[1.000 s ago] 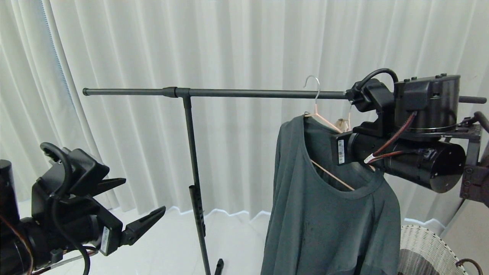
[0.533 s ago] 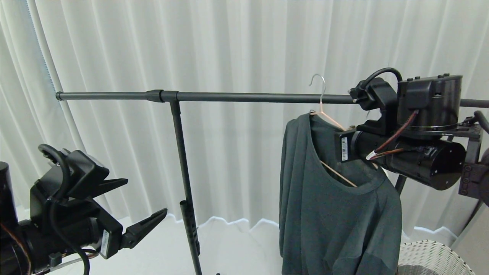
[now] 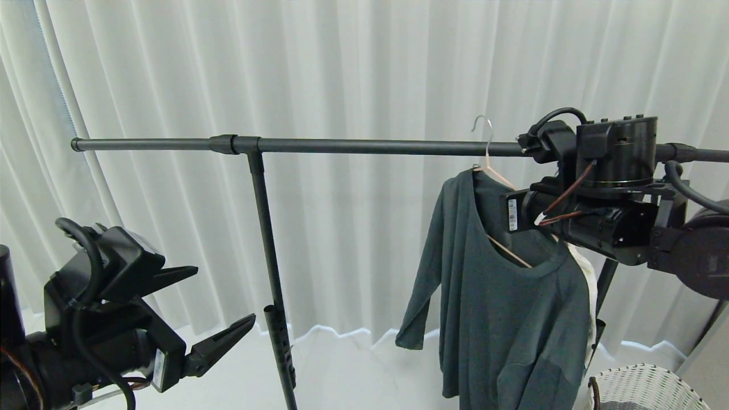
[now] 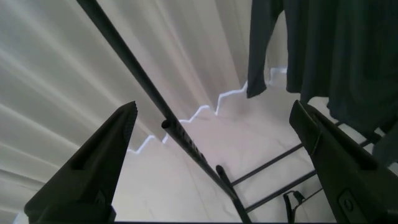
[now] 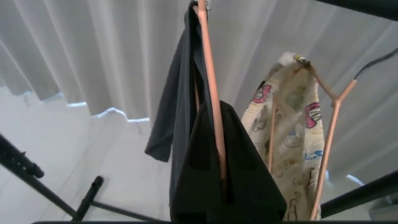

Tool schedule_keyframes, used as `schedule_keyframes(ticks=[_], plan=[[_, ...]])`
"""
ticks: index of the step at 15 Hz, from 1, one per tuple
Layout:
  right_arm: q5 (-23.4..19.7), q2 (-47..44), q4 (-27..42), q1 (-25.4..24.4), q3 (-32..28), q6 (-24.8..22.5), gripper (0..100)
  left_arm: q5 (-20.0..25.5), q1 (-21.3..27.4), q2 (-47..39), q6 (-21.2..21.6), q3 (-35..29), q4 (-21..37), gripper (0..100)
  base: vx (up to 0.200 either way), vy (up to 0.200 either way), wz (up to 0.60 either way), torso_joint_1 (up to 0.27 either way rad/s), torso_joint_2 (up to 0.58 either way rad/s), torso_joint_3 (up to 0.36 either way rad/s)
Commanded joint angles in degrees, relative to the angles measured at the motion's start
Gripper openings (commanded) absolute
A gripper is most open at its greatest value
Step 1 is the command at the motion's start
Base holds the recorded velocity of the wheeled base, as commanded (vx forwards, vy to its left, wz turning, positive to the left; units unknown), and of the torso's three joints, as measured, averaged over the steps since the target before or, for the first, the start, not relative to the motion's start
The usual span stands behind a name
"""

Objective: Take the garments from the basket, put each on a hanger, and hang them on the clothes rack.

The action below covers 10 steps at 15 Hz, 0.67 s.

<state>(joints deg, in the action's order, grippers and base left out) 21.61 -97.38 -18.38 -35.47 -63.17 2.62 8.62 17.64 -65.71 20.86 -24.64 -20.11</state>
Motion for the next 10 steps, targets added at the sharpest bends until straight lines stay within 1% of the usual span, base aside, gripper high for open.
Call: schedule_keyframes(ticks=[1, 10], plan=[[0.1, -3.7, 0.0, 0.3, -1.8, 0.0, 0, 0.0, 0.6, 0.1, 0.1, 0.0, -0.1, 100, 0.0, 0.0, 0.0, 0.0, 0.0, 0.0], [0.2, -5.3, 0.1, 0.5, -2.0, 0.0, 0, -0.1, 1.2, 0.5, 0.1, 0.5, -0.5, 100, 0.0, 0.0, 0.0, 0.0, 0.0, 0.0]])
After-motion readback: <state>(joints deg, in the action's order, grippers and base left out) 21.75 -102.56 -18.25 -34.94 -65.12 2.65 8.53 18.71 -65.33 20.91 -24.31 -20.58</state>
